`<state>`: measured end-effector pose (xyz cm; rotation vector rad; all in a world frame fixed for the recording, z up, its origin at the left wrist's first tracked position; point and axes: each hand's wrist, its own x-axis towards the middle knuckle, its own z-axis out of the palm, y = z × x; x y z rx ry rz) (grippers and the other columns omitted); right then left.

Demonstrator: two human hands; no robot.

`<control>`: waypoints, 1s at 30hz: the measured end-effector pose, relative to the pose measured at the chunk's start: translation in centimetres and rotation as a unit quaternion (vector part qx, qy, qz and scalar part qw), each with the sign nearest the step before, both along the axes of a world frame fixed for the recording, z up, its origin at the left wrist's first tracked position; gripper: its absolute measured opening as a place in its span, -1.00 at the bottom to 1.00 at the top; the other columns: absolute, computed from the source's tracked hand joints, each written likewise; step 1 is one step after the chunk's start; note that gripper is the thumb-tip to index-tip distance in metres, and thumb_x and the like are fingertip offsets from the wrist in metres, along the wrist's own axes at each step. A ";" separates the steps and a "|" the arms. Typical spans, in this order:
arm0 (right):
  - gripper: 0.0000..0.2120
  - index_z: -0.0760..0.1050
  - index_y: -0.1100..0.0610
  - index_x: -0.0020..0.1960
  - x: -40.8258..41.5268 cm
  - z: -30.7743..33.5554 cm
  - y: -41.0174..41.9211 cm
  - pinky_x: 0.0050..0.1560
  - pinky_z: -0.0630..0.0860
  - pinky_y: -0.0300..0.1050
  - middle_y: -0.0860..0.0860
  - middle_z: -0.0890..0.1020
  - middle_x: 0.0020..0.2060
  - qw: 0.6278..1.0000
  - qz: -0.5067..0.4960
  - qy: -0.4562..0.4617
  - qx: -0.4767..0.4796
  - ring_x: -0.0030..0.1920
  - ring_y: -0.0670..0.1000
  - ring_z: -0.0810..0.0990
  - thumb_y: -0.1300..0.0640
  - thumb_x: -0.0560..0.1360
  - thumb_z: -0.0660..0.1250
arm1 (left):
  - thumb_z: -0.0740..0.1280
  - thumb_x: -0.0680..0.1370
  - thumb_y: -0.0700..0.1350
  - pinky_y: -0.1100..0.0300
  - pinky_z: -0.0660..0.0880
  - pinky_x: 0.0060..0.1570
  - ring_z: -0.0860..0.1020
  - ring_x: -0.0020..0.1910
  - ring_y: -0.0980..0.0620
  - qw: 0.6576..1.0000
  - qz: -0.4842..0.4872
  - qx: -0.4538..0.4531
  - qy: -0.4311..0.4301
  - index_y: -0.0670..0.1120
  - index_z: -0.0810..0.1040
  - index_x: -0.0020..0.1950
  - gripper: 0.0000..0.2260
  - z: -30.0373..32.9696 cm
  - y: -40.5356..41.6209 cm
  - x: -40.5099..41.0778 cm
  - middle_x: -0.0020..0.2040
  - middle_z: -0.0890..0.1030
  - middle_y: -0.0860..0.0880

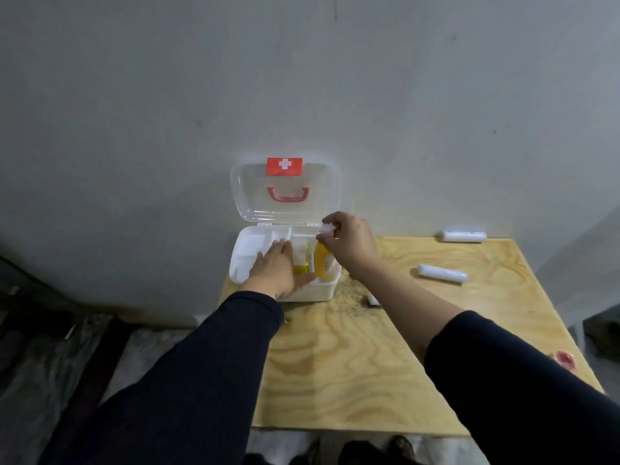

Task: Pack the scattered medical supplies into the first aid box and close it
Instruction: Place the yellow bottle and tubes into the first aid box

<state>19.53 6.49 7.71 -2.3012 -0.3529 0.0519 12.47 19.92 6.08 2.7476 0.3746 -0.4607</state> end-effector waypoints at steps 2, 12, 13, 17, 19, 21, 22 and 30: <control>-0.70 0.57 0.14 0.13 -0.5 -1.0 0.2 0.01 0.57 -0.06 0.09 0.68 0.03 1.000 0.006 -0.002 -0.016 0.02 0.09 0.63 0.15 0.41 0.44 | 0.19 0.54 0.29 -0.01 -0.07 0.54 -0.07 0.58 -0.04 1.000 -0.013 0.001 0.003 -0.14 -0.08 0.59 -0.18 -0.4 0.2 0.1 0.61 -0.08 -0.05; -0.70 0.52 0.18 0.19 -1.5 -2.9 0.3 0.00 0.52 -0.06 0.10 0.62 0.12 0.996 0.048 -0.011 -0.068 0.08 0.11 0.59 0.25 0.46 0.36 | 0.15 0.54 0.32 0.00 -0.13 0.53 -0.10 0.58 0.01 0.999 -0.036 0.024 -0.003 -0.13 -0.09 0.60 -0.17 -1.1 0.6 0.5 0.61 -0.09 -0.04; -0.67 0.50 0.18 0.23 -1.3 -2.7 0.3 0.05 0.52 -0.05 0.11 0.60 0.15 0.996 0.058 -0.006 -0.073 0.10 0.11 0.58 0.25 0.47 0.36 | 0.15 0.54 0.32 -0.01 -0.13 0.53 -0.10 0.58 0.00 0.999 -0.039 0.029 -0.002 -0.13 -0.08 0.60 -0.17 -1.0 0.5 0.5 0.61 -0.08 -0.05; -0.57 0.37 0.20 0.37 -0.6 -1.5 -0.8 0.19 0.48 -0.04 0.15 0.53 0.25 0.995 0.058 0.011 -0.077 0.22 0.12 0.53 0.26 0.50 0.28 | 0.08 0.60 0.26 -0.01 -0.07 0.54 -0.04 0.58 -0.01 0.998 -0.035 0.039 -0.030 -0.11 0.04 0.59 -0.31 0.3 0.3 1.6 0.61 0.00 -0.05; -0.57 0.36 0.19 0.38 0.1 -1.0 -2.1 0.14 0.49 -0.05 0.14 0.52 0.26 0.996 0.045 0.011 -0.080 0.22 0.12 0.53 0.27 0.50 0.24 | 0.06 0.64 0.17 0.00 0.02 0.53 0.06 0.57 -0.02 0.996 -0.037 0.034 -0.070 -0.10 0.15 0.57 -0.43 1.5 -0.3 2.6 0.60 0.09 -0.04; -0.57 0.36 0.17 0.38 0.9 -0.5 -3.9 0.03 0.51 -0.06 0.13 0.51 0.27 0.993 0.037 0.020 -0.108 0.21 0.13 0.53 0.26 0.51 0.23 | 0.07 0.65 0.11 0.02 0.10 0.50 0.16 0.54 -0.04 0.993 -0.050 0.028 -0.105 -0.08 0.24 0.54 -0.51 2.9 -1.5 3.7 0.57 0.18 -0.02; -0.57 0.36 0.17 0.38 1.4 -0.5 -4.9 0.05 0.50 -0.06 0.14 0.50 0.27 0.991 0.037 0.024 -0.127 0.22 0.13 0.52 0.26 0.51 0.24 | 0.07 0.65 0.09 0.04 0.13 0.48 0.20 0.52 -0.04 0.991 -0.062 0.031 -0.115 -0.08 0.28 0.52 -0.53 3.6 -2.3 4.3 0.56 0.21 -0.02; -0.55 0.37 0.15 0.37 5.8 -1.1 -14.9 0.27 0.43 -0.03 0.16 0.47 0.30 0.975 -0.003 0.064 -0.214 0.31 0.15 0.45 0.22 0.49 0.28 | 0.13 0.63 0.04 0.02 0.28 0.41 0.29 0.47 -0.07 0.987 -0.149 0.015 -0.055 -0.05 0.26 0.52 -0.54 4.1 -11.4 8.8 0.52 0.29 -0.02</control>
